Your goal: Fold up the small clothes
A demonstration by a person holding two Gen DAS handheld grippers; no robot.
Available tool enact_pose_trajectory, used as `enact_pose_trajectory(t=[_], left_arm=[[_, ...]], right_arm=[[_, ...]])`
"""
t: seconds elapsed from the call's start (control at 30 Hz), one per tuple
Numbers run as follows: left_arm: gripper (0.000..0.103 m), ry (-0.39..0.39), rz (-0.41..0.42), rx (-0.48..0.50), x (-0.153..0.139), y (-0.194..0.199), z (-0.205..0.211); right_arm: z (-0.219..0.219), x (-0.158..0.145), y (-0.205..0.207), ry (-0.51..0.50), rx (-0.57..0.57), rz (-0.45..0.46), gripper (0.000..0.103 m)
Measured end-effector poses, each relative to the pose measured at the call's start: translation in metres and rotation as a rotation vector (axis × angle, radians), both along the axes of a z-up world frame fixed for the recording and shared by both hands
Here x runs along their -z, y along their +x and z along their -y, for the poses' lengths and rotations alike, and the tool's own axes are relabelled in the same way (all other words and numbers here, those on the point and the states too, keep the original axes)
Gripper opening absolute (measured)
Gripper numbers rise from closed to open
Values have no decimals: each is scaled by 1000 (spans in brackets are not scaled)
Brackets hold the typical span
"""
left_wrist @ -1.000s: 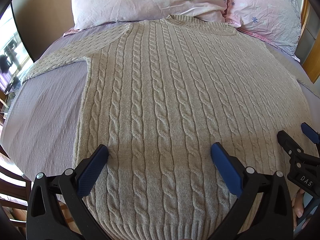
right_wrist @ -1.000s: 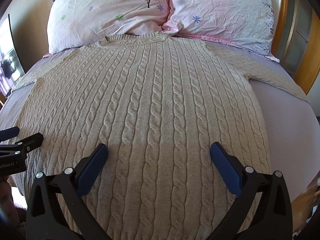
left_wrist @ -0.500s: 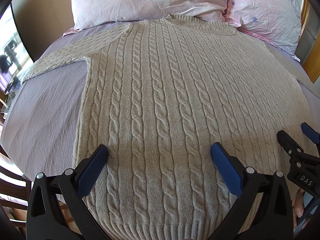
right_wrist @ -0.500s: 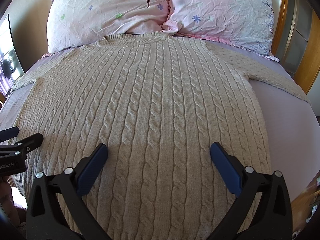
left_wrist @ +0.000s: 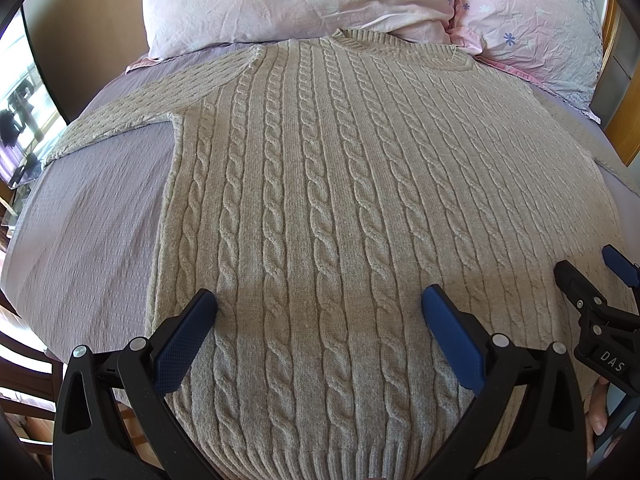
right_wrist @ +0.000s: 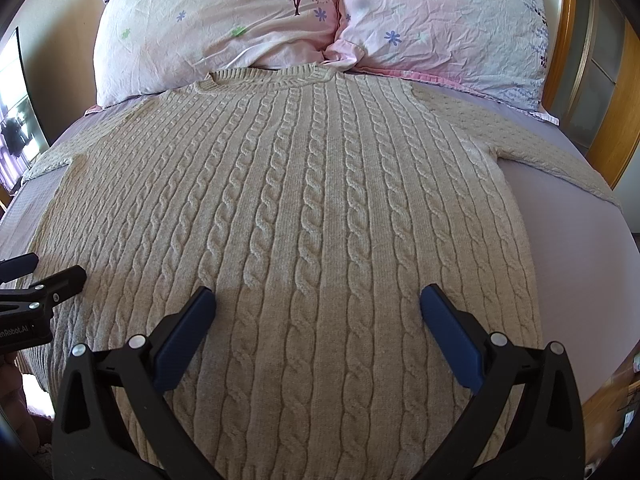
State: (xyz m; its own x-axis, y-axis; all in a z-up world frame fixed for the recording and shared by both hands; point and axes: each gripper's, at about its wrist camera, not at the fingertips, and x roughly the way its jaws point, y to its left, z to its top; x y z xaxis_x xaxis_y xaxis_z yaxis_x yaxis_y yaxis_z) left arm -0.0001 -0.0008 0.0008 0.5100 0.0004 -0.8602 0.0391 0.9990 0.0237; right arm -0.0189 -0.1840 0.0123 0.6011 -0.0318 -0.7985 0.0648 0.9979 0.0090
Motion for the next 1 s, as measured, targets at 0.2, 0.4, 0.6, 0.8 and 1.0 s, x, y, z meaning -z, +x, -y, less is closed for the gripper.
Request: enact_pose_trajectory(t=[0.2, 0.4, 0.6, 0.8, 1.0], left_arm=[[102, 0, 1, 0, 0, 0, 0], [102, 0, 34, 7, 0, -2, 0], [102, -10, 157, 17, -4, -16, -2], [102, -206, 362, 48, -27, -14, -31], [102, -273, 417, -35, -53, 29, -87]], right_arm=[[0, 1, -3, 0, -4, 8, 101], [20, -6, 8, 96, -161, 13, 101], [202, -54, 4, 354, 295, 252, 100], [404, -30, 2, 617, 846, 267, 62], [480, 6, 25, 702, 1019, 205, 50]])
